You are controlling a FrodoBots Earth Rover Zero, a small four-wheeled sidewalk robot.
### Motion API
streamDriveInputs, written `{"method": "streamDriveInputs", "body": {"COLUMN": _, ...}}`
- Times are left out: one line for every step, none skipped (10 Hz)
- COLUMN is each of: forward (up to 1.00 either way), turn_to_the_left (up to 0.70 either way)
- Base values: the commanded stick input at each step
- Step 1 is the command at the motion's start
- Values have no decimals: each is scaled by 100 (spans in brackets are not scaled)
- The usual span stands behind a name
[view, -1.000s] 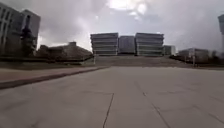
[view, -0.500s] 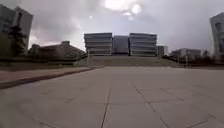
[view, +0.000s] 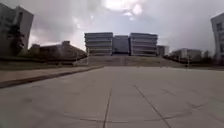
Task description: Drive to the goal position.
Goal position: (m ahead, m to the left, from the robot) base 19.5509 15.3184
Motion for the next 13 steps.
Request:
{"method": "streamDriveInputs", "body": {"forward": 100, "turn_to_the_left": 0}}
{"method": "streamDriveInputs", "body": {"forward": 100, "turn_to_the_left": -12}}
{"method": "streamDriveInputs", "body": {"forward": 100, "turn_to_the_left": -28}}
{"method": "streamDriveInputs", "body": {"forward": 100, "turn_to_the_left": -29}}
{"method": "streamDriveInputs", "body": {"forward": 100, "turn_to_the_left": -28}}
{"method": "streamDriveInputs", "body": {"forward": 100, "turn_to_the_left": -28}}
{"method": "streamDriveInputs", "body": {"forward": 100, "turn_to_the_left": -13}}
{"method": "streamDriveInputs", "body": {"forward": 100, "turn_to_the_left": 0}}
{"method": "streamDriveInputs", "body": {"forward": 100, "turn_to_the_left": 0}}
{"method": "streamDriveInputs", "body": {"forward": 100, "turn_to_the_left": 0}}
{"method": "streamDriveInputs", "body": {"forward": 100, "turn_to_the_left": -16}}
{"method": "streamDriveInputs", "body": {"forward": 100, "turn_to_the_left": -25}}
{"method": "streamDriveInputs", "body": {"forward": 100, "turn_to_the_left": -24}}
